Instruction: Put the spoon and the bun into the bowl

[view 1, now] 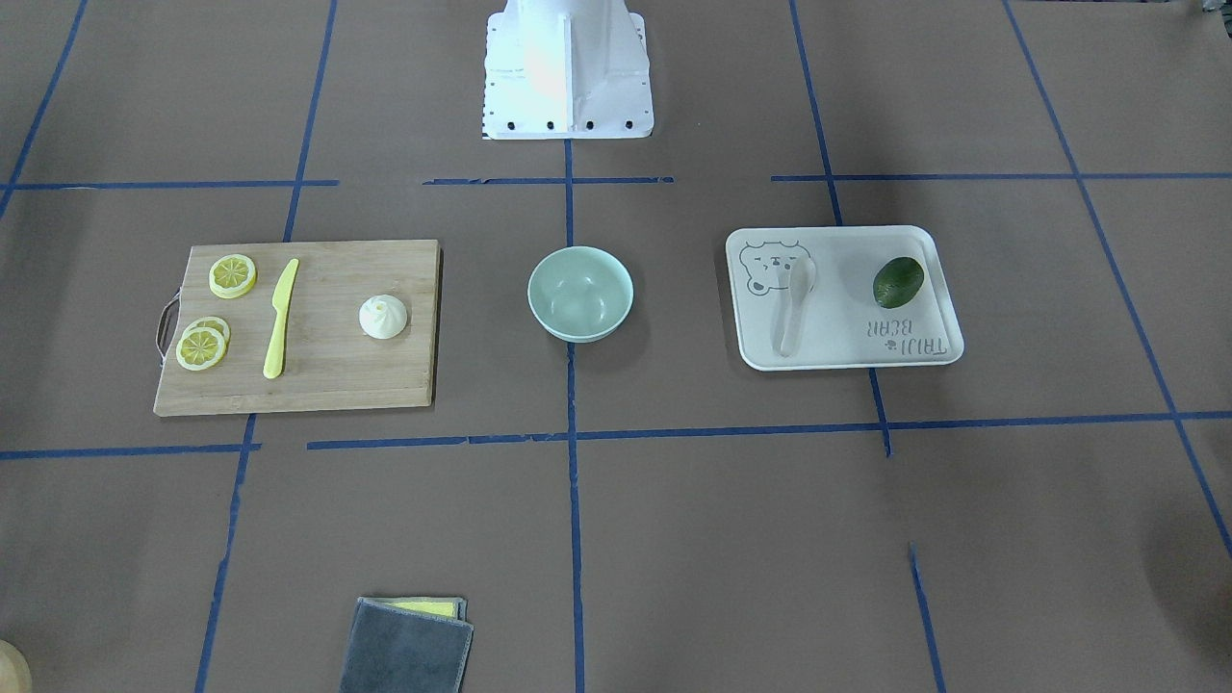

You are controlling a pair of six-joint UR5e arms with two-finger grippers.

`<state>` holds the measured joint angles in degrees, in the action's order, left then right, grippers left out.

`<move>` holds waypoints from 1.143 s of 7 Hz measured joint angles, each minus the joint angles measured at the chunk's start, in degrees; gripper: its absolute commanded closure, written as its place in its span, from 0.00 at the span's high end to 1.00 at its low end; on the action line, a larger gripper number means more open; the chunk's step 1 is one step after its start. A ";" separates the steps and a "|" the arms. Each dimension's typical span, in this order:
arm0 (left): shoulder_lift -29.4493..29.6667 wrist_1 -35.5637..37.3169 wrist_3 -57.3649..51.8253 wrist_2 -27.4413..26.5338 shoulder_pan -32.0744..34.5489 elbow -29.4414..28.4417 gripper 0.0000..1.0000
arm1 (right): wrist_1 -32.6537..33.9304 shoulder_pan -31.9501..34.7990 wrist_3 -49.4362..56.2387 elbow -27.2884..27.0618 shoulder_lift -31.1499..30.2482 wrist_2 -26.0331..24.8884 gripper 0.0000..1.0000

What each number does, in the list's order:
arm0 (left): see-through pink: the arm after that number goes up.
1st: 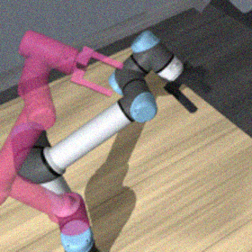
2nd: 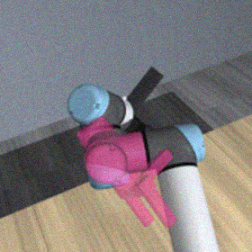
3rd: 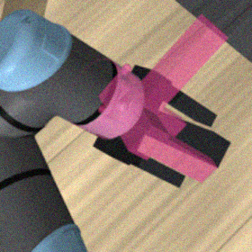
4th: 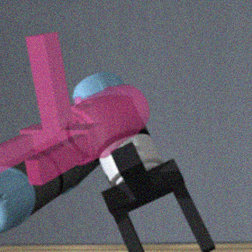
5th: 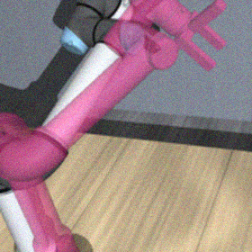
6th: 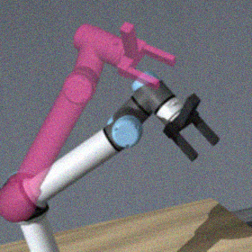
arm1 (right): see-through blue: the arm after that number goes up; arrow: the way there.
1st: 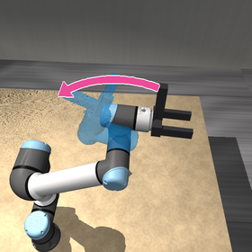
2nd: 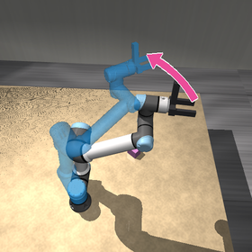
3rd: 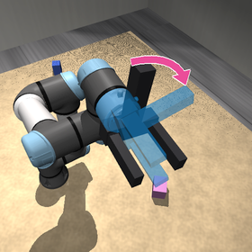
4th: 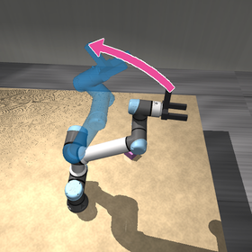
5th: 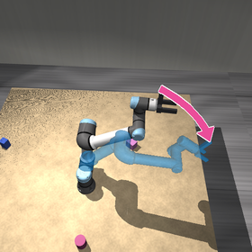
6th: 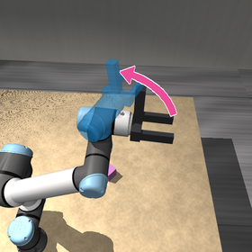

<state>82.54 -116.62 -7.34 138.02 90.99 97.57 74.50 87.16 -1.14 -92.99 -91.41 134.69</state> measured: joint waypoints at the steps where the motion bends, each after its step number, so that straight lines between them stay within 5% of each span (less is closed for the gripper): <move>1: 0.65 -9.49 0.15 -0.11 -0.02 -1.39 1.00 | -1.39 -0.05 -0.34 0.34 1.80 0.02 1.00; 3: 3.33 -22.93 4.25 0.07 -0.99 -3.45 1.00 | -2.39 -0.12 -3.21 0.14 3.68 0.33 1.00; 5: 5.64 -25.78 17.24 -2.58 -7.92 -0.73 1.00 | -2.62 -0.15 -6.17 0.14 4.63 0.35 1.00; 8: 7.52 -25.63 35.54 -20.11 -27.42 5.90 1.00 | -5.40 -0.27 -7.17 1.30 5.00 0.35 1.00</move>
<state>90.06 -142.24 28.20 117.90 63.57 103.47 69.10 86.90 -8.31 -91.69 -86.41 135.05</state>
